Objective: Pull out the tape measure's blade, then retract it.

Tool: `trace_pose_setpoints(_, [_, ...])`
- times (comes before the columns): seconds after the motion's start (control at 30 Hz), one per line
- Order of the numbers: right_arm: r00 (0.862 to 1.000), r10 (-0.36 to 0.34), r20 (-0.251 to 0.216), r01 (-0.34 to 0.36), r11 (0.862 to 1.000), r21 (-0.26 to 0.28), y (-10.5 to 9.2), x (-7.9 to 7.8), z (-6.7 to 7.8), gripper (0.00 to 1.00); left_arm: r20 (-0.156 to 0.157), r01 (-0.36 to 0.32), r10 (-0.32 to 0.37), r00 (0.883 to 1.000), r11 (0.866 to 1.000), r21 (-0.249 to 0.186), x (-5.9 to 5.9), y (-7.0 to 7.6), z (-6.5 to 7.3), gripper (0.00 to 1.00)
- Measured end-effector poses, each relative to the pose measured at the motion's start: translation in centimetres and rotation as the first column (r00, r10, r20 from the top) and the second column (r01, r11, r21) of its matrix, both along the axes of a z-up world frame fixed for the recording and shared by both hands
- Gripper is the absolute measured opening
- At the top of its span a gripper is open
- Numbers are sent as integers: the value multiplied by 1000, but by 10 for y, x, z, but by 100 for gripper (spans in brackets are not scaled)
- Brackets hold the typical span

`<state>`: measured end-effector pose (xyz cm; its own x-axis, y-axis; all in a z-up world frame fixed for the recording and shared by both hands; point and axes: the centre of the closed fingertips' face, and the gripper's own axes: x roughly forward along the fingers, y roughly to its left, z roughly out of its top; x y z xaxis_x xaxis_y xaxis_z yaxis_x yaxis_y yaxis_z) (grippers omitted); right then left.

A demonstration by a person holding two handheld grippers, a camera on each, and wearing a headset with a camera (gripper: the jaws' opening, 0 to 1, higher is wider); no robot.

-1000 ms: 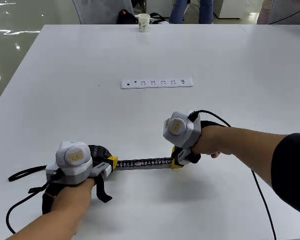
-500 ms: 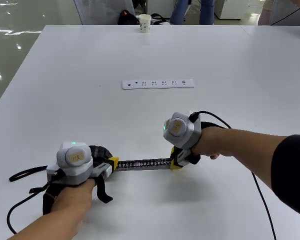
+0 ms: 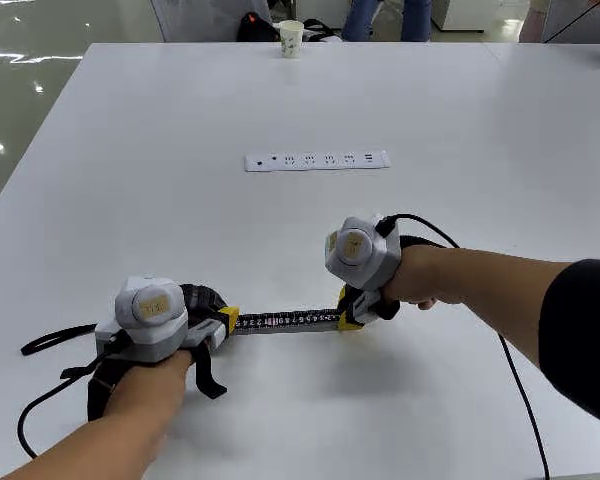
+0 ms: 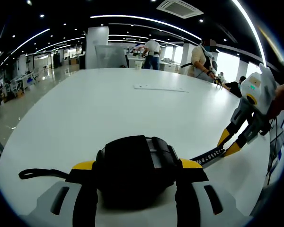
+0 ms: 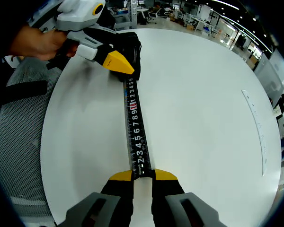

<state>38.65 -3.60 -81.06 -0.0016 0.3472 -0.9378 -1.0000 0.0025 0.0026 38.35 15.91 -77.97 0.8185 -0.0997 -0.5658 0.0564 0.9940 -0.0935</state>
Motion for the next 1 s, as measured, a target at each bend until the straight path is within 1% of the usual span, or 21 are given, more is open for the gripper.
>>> trace_pose_setpoints(1.0, [1000,-5,4,5,1000,8,12,-2,0,11,-8,4,-4,1000,1000,5,-1,-1,-1,62])
